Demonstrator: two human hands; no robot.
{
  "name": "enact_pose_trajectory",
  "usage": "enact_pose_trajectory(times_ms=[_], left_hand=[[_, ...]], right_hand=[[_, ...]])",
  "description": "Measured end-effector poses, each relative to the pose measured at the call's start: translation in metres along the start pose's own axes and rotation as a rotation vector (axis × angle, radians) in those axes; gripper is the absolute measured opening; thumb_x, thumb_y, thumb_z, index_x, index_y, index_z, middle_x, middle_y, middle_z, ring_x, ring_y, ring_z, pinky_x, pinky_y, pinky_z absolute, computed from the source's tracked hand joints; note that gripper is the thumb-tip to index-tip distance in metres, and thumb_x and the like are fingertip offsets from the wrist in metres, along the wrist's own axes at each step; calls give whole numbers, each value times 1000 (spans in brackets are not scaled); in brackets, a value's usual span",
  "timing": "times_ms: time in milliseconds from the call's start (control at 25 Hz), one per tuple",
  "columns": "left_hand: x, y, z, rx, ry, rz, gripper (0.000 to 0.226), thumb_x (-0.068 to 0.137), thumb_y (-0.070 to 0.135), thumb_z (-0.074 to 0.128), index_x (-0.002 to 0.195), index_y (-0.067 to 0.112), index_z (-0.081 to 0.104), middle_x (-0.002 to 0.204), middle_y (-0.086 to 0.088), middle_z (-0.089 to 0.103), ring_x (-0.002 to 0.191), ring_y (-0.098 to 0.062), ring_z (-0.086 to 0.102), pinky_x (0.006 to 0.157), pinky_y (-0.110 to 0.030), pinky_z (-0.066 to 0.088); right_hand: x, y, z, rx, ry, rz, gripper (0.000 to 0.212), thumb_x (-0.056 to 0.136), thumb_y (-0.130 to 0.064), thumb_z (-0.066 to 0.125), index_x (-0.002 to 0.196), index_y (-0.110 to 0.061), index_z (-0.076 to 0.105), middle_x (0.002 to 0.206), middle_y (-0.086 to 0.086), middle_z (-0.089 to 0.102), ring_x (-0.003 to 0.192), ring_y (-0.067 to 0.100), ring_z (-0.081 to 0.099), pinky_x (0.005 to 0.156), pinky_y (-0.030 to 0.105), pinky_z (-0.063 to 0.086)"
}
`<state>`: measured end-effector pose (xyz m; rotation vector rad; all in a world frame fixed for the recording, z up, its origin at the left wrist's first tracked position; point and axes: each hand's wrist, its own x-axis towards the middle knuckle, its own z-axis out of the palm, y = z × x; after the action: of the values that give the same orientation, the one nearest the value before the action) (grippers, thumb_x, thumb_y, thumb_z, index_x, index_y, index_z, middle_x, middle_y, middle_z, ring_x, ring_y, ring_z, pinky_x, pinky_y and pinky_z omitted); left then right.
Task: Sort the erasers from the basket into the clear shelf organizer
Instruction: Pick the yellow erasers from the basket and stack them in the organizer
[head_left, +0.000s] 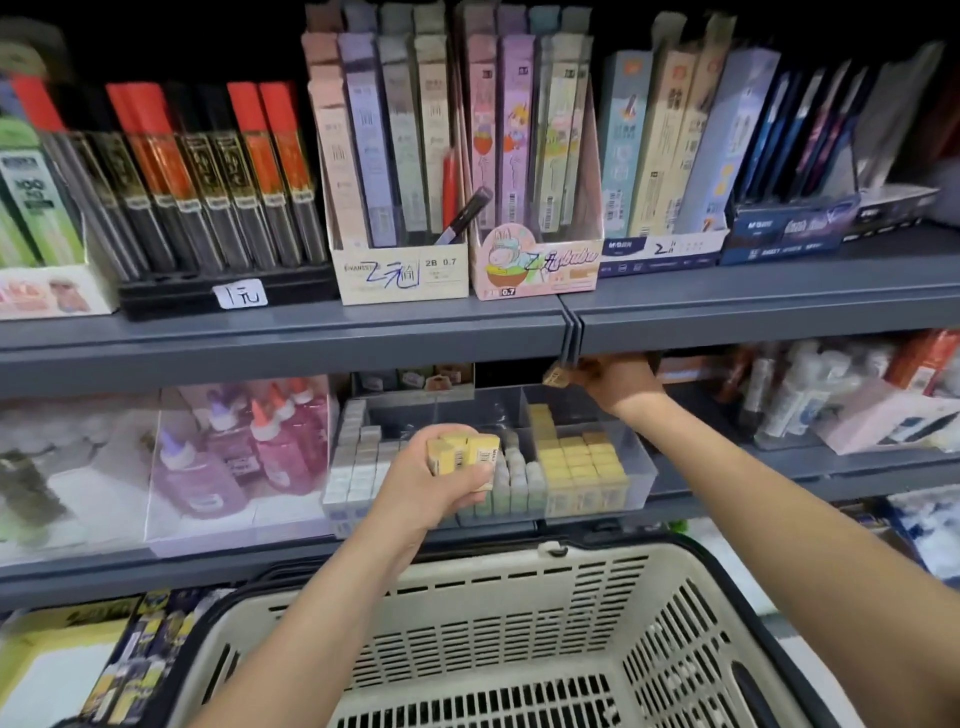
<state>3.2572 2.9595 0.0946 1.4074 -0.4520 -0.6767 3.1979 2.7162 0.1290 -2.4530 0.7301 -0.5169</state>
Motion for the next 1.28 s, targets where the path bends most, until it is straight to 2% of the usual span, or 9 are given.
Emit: enact_pose_trajectory(times_ms=[120, 480, 600, 680, 760, 840, 1080, 1200, 1280], left_hand=[[5, -4, -3, -14, -14, 0, 37, 72, 3, 76, 99, 26, 63, 96, -1, 69, 87, -14, 69, 66, -23, 55], [15, -1, 6, -38, -10, -39, 38, 73, 3, 75, 97, 26, 57, 98, -2, 66, 86, -12, 69, 67, -21, 55], [17, 0, 10, -43, -12, -54, 38, 73, 2, 75, 98, 25, 57, 100, -3, 66, 91, -15, 67, 66, -21, 55], [17, 0, 12, -54, -3, -63, 38, 72, 2, 75, 98, 24, 57, 99, -4, 66, 92, -17, 67, 66, -22, 55], [18, 1, 13, -73, 3, -68, 38, 72, 3, 76, 98, 21, 57, 98, -5, 67, 90, -17, 68, 66, -22, 55], [20, 2, 17, -79, -13, -71, 35, 72, 3, 76, 99, 19, 58, 96, -7, 68, 86, -17, 69, 65, -22, 56], [20, 2, 33, -163, 29, -111, 7, 86, 4, 61, 93, 7, 58, 90, -11, 69, 79, -14, 70, 65, -21, 56], [20, 0, 29, -178, 87, -112, 11, 89, -2, 53, 94, 8, 55, 91, -11, 70, 80, -13, 70, 67, -22, 57], [19, -2, 28, -145, 80, -101, 17, 88, -3, 54, 102, 5, 53, 98, -12, 69, 87, -15, 70, 69, -23, 57]], right_hand=[[12, 11, 22, -86, -64, -69, 23, 93, -18, 53, 112, -13, 65, 118, 9, 64, 108, 27, 58, 82, 17, 33], [23, 23, 39, -142, -261, -87, 23, 95, -13, 45, 106, -16, 65, 118, 3, 63, 111, 23, 56, 97, 26, 39], [15, 13, 30, -201, -274, -94, 25, 97, -22, 43, 113, -21, 62, 120, 1, 62, 110, 22, 55, 90, 25, 40], [0, -4, 24, -56, -210, -57, 26, 96, -34, 46, 112, -23, 63, 107, -5, 64, 99, 16, 58, 80, 23, 41], [-21, -22, 18, 266, -306, -40, 23, 93, -38, 51, 103, -24, 66, 87, -17, 68, 81, 5, 64, 66, 18, 46], [-40, -34, 12, 349, -435, -125, 9, 91, -31, 56, 94, -30, 65, 68, -17, 69, 65, -5, 64, 57, 12, 50], [-33, -18, -8, 444, -388, -40, 16, 88, -9, 59, 85, -25, 60, 89, 5, 68, 66, 4, 67, 69, 23, 57], [-6, 14, -19, 110, -229, 53, 11, 91, -12, 56, 99, -16, 61, 107, 11, 66, 91, 22, 66, 86, 35, 53], [4, 27, -15, -176, -200, -19, 17, 90, -12, 53, 106, -14, 60, 109, 8, 65, 98, 22, 59, 87, 29, 45]])
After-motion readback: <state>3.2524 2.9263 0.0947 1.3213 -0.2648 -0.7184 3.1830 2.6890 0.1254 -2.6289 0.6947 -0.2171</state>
